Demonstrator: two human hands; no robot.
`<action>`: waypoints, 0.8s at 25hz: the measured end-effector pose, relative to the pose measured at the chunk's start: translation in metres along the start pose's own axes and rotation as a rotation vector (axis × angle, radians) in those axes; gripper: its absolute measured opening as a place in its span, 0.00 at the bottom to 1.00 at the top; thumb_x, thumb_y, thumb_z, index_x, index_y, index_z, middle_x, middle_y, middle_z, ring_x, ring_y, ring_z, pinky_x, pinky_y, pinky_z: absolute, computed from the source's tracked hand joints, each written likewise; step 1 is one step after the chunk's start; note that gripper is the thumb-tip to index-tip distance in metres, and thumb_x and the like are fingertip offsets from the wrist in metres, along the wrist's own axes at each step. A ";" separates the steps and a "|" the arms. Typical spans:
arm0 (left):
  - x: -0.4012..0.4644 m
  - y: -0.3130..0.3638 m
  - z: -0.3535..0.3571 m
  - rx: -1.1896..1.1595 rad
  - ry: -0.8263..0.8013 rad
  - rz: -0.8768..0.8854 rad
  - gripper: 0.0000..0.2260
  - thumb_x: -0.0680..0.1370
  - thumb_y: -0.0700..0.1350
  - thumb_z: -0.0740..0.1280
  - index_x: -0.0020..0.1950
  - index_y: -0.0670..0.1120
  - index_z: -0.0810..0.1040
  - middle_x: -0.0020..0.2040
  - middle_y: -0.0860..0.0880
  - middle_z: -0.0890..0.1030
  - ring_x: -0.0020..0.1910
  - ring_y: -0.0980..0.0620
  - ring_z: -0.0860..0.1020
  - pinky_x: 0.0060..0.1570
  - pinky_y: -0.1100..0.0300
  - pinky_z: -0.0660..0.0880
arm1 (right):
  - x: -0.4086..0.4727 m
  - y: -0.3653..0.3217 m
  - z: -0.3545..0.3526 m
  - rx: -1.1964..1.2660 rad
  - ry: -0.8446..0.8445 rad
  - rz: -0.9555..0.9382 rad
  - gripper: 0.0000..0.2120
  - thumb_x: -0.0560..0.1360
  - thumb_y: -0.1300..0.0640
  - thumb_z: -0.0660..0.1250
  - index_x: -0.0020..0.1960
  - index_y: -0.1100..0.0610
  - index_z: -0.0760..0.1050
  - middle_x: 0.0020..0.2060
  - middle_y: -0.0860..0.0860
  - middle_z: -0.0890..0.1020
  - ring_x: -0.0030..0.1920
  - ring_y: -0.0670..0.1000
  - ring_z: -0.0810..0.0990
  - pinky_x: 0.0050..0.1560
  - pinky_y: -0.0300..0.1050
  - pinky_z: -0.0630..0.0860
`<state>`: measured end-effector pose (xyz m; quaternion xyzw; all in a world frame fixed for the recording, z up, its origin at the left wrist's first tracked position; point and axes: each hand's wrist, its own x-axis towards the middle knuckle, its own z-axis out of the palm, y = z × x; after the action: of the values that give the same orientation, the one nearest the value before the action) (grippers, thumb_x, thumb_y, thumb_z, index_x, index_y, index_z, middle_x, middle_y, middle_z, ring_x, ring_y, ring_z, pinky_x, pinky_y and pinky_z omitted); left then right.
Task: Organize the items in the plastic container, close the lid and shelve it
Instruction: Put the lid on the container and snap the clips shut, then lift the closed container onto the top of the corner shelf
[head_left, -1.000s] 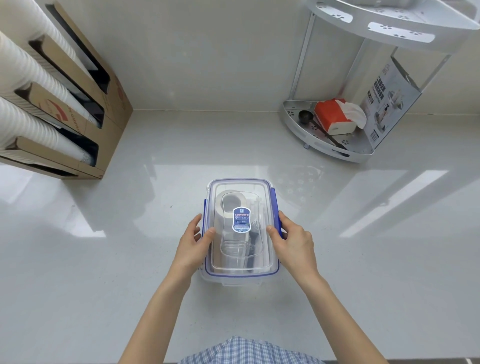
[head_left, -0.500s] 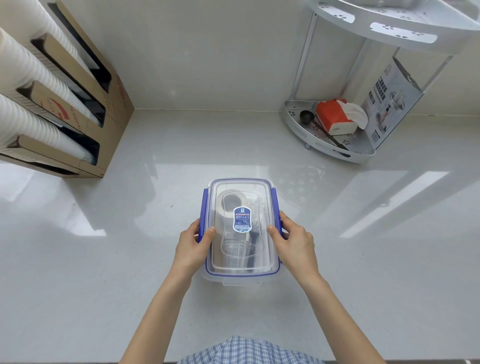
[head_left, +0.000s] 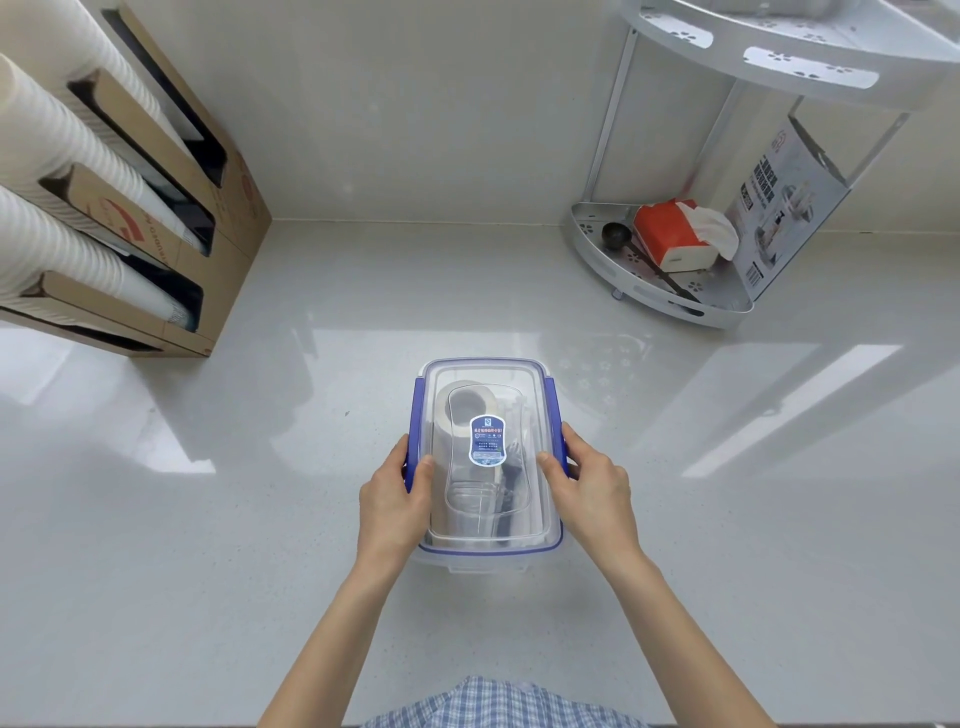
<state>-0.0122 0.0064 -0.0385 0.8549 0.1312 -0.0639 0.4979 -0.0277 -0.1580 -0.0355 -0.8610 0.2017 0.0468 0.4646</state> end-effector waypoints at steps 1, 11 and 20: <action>0.000 0.000 0.000 -0.016 -0.013 -0.007 0.16 0.79 0.44 0.57 0.66 0.46 0.70 0.51 0.50 0.77 0.46 0.51 0.72 0.45 0.65 0.65 | 0.000 0.000 0.000 0.016 -0.002 0.006 0.23 0.77 0.53 0.61 0.71 0.53 0.63 0.57 0.54 0.81 0.54 0.56 0.79 0.58 0.49 0.74; 0.010 -0.006 -0.013 -0.315 -0.162 -0.229 0.19 0.76 0.45 0.64 0.66 0.45 0.69 0.63 0.44 0.75 0.53 0.48 0.74 0.47 0.57 0.73 | -0.007 0.012 -0.004 0.109 -0.113 0.120 0.24 0.74 0.48 0.64 0.67 0.55 0.67 0.47 0.50 0.77 0.44 0.50 0.75 0.42 0.35 0.72; 0.012 0.039 -0.013 -0.418 -0.213 -0.151 0.22 0.73 0.44 0.68 0.64 0.42 0.67 0.59 0.46 0.76 0.51 0.48 0.77 0.38 0.61 0.77 | 0.015 -0.014 -0.050 0.241 0.009 -0.071 0.15 0.75 0.53 0.64 0.61 0.53 0.75 0.49 0.54 0.83 0.45 0.51 0.77 0.44 0.38 0.71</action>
<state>0.0106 0.0009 -0.0023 0.7093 0.1520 -0.1622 0.6689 -0.0137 -0.1974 -0.0006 -0.8056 0.1774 0.0019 0.5653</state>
